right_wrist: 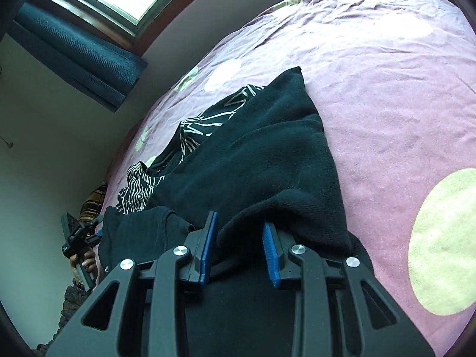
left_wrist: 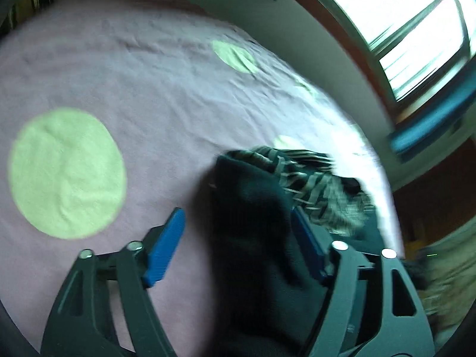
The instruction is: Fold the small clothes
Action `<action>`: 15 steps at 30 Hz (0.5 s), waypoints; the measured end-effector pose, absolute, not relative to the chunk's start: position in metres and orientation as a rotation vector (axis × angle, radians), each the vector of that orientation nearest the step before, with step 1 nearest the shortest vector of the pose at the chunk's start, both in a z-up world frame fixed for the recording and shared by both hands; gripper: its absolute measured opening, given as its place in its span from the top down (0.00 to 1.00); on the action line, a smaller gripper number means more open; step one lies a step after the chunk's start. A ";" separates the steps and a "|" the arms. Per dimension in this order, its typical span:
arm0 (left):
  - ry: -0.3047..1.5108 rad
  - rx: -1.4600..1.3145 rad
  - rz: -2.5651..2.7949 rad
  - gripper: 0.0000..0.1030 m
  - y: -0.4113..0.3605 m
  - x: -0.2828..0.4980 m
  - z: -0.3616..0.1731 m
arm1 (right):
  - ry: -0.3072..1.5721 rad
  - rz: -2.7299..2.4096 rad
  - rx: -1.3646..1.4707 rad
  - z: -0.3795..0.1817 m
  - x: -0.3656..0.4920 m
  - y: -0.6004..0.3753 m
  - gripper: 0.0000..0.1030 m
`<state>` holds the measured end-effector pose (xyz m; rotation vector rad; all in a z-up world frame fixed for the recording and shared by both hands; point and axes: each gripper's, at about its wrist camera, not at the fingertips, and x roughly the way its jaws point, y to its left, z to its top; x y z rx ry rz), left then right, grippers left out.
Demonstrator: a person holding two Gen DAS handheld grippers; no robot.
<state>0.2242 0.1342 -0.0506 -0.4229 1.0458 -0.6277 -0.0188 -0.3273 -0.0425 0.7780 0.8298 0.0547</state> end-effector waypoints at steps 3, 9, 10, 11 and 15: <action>1.086 -0.372 -0.596 0.25 0.123 0.230 -0.061 | 0.827 0.052 0.778 -0.044 -0.017 -0.327 0.70; 1.092 -0.299 -0.517 0.72 0.098 0.241 -0.062 | 0.827 0.045 0.777 -0.046 -0.017 -0.326 0.70; 1.091 -0.255 -0.497 0.73 0.093 0.240 -0.062 | 0.827 0.045 0.775 -0.046 -0.017 -0.326 0.70; 1.087 -0.233 -0.488 0.75 0.092 0.239 -0.061 | 0.826 0.045 0.773 -0.046 -0.017 -0.326 0.70; 1.088 -0.248 -0.468 0.79 0.102 0.238 -0.067 | 0.822 0.039 0.752 -0.047 -0.017 -0.324 0.70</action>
